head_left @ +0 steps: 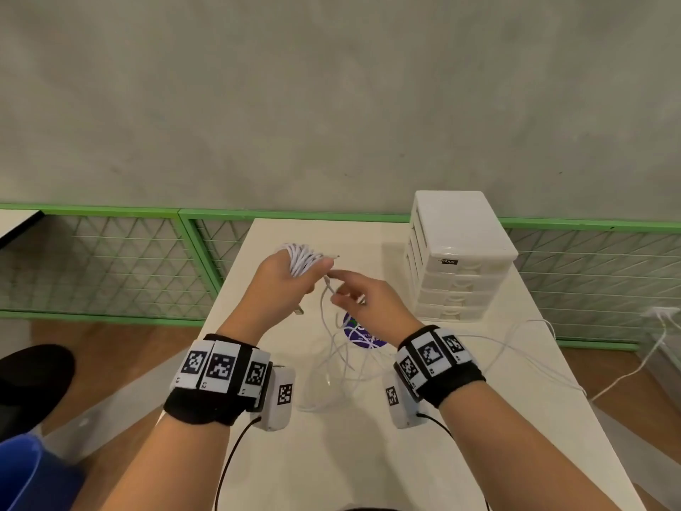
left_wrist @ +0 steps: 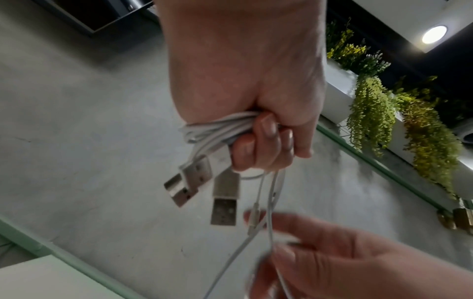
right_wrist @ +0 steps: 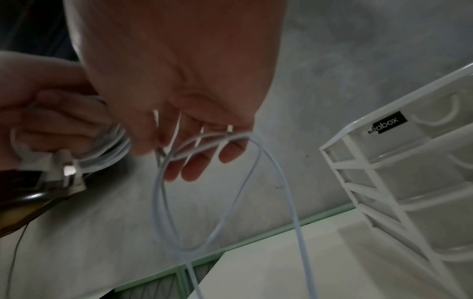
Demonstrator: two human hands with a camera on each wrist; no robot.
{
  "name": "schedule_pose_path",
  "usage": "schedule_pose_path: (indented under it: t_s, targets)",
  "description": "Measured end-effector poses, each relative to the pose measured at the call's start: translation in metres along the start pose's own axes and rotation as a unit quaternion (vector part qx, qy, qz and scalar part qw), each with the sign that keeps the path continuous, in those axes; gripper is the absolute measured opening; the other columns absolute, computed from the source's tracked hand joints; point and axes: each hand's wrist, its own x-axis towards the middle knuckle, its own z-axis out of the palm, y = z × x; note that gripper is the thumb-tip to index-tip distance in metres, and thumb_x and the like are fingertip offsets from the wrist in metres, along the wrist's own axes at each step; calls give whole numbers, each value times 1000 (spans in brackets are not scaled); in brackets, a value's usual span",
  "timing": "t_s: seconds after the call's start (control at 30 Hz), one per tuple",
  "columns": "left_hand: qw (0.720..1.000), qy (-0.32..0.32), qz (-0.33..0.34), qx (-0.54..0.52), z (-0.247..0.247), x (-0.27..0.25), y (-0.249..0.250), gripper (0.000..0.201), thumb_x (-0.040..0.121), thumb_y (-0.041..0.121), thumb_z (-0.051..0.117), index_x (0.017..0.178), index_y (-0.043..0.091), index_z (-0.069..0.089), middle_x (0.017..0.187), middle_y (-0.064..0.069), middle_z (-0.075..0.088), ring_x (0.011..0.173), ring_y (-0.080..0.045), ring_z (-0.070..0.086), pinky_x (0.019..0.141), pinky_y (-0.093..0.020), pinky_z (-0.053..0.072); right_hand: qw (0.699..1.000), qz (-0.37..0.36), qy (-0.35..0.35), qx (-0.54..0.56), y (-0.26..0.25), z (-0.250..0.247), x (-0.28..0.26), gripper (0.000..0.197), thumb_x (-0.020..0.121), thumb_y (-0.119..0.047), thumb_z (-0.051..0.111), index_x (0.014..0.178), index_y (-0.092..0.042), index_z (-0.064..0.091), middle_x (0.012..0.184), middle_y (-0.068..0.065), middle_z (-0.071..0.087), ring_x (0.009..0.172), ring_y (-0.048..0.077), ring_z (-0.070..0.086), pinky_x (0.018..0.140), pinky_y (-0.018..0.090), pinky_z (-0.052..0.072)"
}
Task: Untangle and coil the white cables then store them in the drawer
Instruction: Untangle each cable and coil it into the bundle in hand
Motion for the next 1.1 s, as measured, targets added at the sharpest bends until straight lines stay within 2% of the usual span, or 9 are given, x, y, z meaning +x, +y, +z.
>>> schedule_pose_path:
  t_s: [0.13, 0.23, 0.4, 0.53, 0.7, 0.8, 0.93, 1.0, 1.1]
  targets:
    - [998, 40, -34, 35, -23, 4, -15, 40, 89, 41, 59, 74, 5, 51, 64, -5, 52, 41, -2, 45, 35, -15, 33, 997, 66, 12, -39, 12, -28, 2, 24, 89, -36, 59, 100, -21, 73, 99, -6, 72, 89, 10, 63, 84, 27, 48]
    - [992, 100, -79, 7, -44, 6, -31, 37, 90, 37, 59, 77, 3, 52, 64, -5, 52, 52, -20, 48, 32, -19, 34, 993, 96, 7, -63, 30, -47, -4, 21, 84, -34, 65, 90, -16, 74, 92, -3, 70, 86, 11, 61, 80, 26, 46]
    - [975, 193, -107, -34, -74, 7, -45, 34, 90, 34, 60, 71, 9, 46, 67, -6, 52, 44, -12, 49, 33, -21, 38, 979, 184, 25, -88, 72, -52, -20, 24, 84, -18, 65, 108, -20, 68, 106, 0, 62, 102, 18, 58, 91, 30, 44]
    - [981, 134, -127, -55, -71, 10, -48, 34, 90, 37, 59, 83, 5, 51, 67, -6, 54, 26, -6, 47, 51, -35, 45, 965, 247, 15, -87, 79, -44, -21, 79, 79, -21, 71, 145, -24, 27, 153, 3, 20, 133, 25, 37, 109, 38, 35]
    - [994, 16, -84, -74, -45, 7, -33, 32, 89, 37, 60, 73, 10, 51, 62, -4, 52, 29, -7, 43, 51, -33, 36, 991, 95, 31, -91, 5, -10, -6, 91, 71, -42, 76, 145, -32, 24, 151, -4, 28, 137, 17, 29, 113, 41, 27]
    - [995, -37, -45, -86, -35, 4, -18, 36, 88, 37, 62, 65, 13, 48, 54, -1, 49, 36, -13, 40, 46, -28, 37, 985, 27, -47, -164, -35, 21, 2, 101, 71, -39, 76, 147, -34, 10, 155, -8, 20, 144, 11, 6, 118, 46, 4]
    - [996, -68, -9, -61, -45, 4, -13, 39, 88, 38, 61, 62, 13, 47, 52, 0, 48, 39, -13, 38, 43, -24, 35, 946, 139, -159, -245, -47, 24, 1, 98, 75, -20, 67, 149, -28, 3, 157, -2, 13, 146, 15, -2, 115, 48, -5]
    - [996, -73, -10, -47, -50, 6, -17, 40, 88, 40, 61, 63, 13, 46, 52, 1, 48, 42, -15, 38, 45, -27, 37, 937, 185, -176, -239, -41, 16, -2, 106, 72, -31, 73, 149, -28, -1, 158, 1, 9, 146, 17, 1, 118, 46, -1]
    - [994, -100, -14, -46, -52, 8, -20, 43, 83, 47, 64, 61, 15, 47, 50, 3, 49, 41, -18, 40, 49, -38, 43, 975, 160, -112, -102, -45, 16, 1, 126, 51, -63, 77, 147, -34, 1, 157, -7, 14, 146, 14, 7, 119, 46, 8]
